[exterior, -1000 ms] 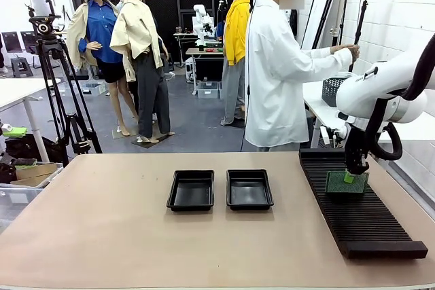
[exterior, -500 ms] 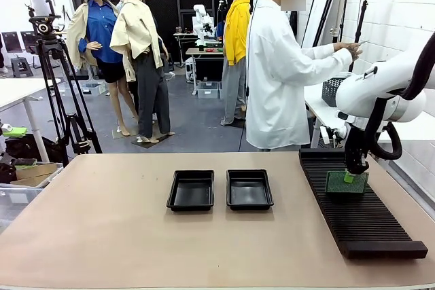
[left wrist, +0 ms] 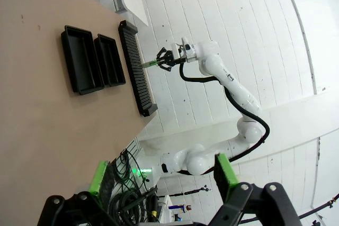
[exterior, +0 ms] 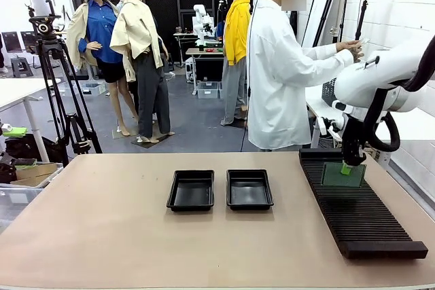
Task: Inspect and transfer BCBs to ESD trays.
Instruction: Pick up the Blank PCB from the PCB Rack and place it in the left ESD tray.
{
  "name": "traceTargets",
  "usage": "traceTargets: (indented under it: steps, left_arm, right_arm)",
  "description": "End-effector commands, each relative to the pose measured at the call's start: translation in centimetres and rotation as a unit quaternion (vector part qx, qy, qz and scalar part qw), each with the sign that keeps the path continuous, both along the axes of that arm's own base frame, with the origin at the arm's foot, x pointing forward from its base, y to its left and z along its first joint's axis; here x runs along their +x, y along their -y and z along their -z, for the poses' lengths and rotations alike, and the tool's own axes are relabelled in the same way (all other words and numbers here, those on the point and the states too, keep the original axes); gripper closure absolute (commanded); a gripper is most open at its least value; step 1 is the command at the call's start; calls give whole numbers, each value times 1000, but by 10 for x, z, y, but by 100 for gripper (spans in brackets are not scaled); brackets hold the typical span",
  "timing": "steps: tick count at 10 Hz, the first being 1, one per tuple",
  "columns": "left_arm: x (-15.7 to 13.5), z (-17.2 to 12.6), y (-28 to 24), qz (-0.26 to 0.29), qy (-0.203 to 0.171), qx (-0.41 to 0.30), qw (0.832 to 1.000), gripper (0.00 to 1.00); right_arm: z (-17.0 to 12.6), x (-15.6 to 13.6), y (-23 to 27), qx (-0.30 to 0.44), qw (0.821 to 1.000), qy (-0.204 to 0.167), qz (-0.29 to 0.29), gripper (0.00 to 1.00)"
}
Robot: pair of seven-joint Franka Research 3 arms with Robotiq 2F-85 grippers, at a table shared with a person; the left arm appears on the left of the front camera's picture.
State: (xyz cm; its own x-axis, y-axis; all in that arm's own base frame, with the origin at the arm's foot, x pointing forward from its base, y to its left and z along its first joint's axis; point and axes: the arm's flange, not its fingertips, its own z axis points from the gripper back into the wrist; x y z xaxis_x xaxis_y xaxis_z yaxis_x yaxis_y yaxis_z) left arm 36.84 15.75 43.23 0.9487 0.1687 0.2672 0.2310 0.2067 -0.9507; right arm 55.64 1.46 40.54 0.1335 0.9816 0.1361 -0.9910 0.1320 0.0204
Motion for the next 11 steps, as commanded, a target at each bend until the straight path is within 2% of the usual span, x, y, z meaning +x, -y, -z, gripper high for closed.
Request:
traceTargets:
  steps: [1, 4, 6, 8, 10, 11]
  left_arm:
    - [-1, -2, 0, -1, 1, 1, 1000, 0]
    - [-1, -2, 0, -1, 1, 1, 1000, 0]
    - [-1, -2, 0, -1, 1, 1, 1000, 0]
    - [-1, -2, 0, -1, 1, 1, 1000, 0]
    - [-1, -2, 0, -1, 1, 1, 1000, 0]
    - [-1, -2, 0, -1, 1, 1, 1000, 0]
  right_arm:
    - [-23, -9, -14, 1, 1000, 8, 9, 100]
    - [-51, -30, -34, -21, 999, 30, 17, 100]
    - [-60, -32, -42, -24, 998, 26, 44, 100]
    - [-62, -31, -52, -11, 989, 31, 142, 100]
    - [-66, -34, -68, 42, 962, 74, 261, 100]
    - [-69, -36, -74, 64, 948, 78, 302, 100]
